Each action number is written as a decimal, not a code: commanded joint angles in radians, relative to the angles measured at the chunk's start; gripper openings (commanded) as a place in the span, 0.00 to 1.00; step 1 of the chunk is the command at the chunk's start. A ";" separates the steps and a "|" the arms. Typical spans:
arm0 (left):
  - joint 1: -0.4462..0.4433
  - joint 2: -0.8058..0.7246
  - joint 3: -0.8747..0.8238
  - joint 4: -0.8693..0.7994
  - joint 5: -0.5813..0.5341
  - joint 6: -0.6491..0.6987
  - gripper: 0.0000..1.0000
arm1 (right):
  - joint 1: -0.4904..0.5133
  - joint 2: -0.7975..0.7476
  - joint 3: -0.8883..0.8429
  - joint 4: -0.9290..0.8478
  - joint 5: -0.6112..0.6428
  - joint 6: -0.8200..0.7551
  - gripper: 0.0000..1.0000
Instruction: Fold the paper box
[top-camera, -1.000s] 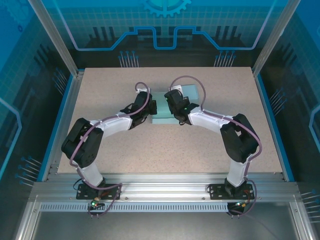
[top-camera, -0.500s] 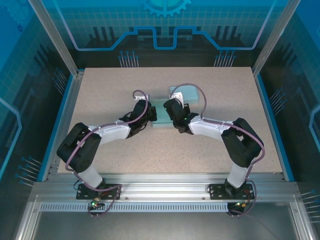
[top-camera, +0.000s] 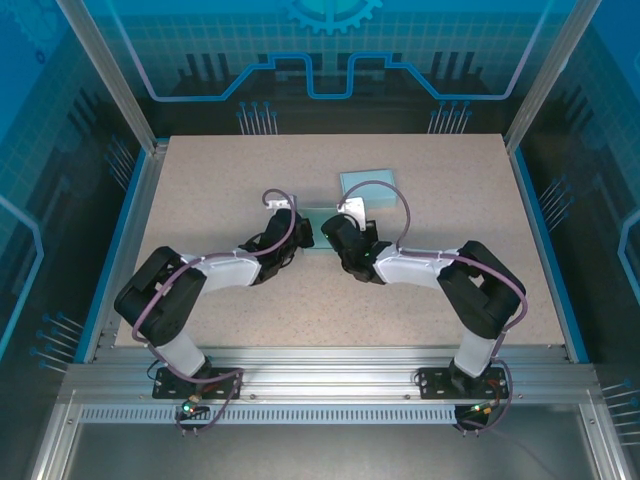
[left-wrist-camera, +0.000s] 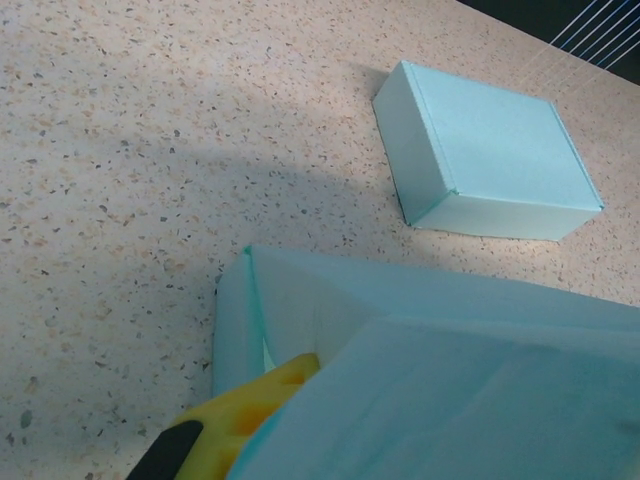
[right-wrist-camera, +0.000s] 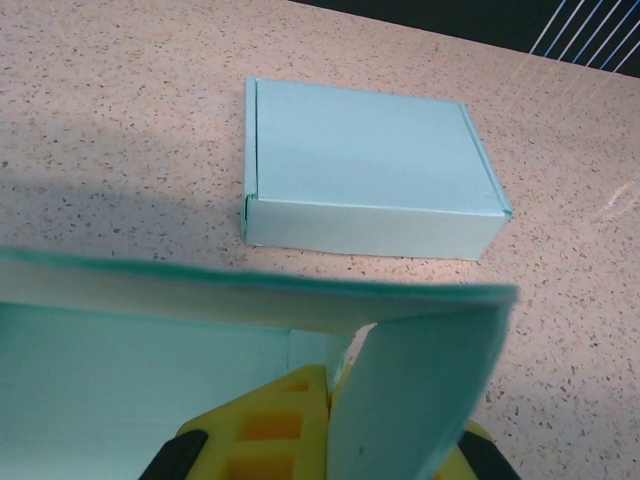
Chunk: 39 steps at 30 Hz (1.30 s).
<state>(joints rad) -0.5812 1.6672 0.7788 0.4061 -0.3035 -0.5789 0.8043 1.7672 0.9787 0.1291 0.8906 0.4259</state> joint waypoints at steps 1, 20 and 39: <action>-0.043 0.051 -0.074 -0.158 0.105 -0.047 0.02 | 0.065 0.062 -0.057 -0.110 -0.190 0.029 0.00; -0.044 -0.030 -0.070 -0.218 0.085 -0.005 0.32 | 0.054 0.085 -0.012 -0.153 -0.208 0.030 0.00; -0.043 -0.481 -0.084 -0.560 -0.003 0.016 0.99 | 0.038 0.114 0.058 -0.250 -0.170 0.043 0.00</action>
<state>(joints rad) -0.6186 1.2503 0.7139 -0.0444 -0.2508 -0.5743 0.8436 1.8542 1.0260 -0.0662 0.7315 0.4530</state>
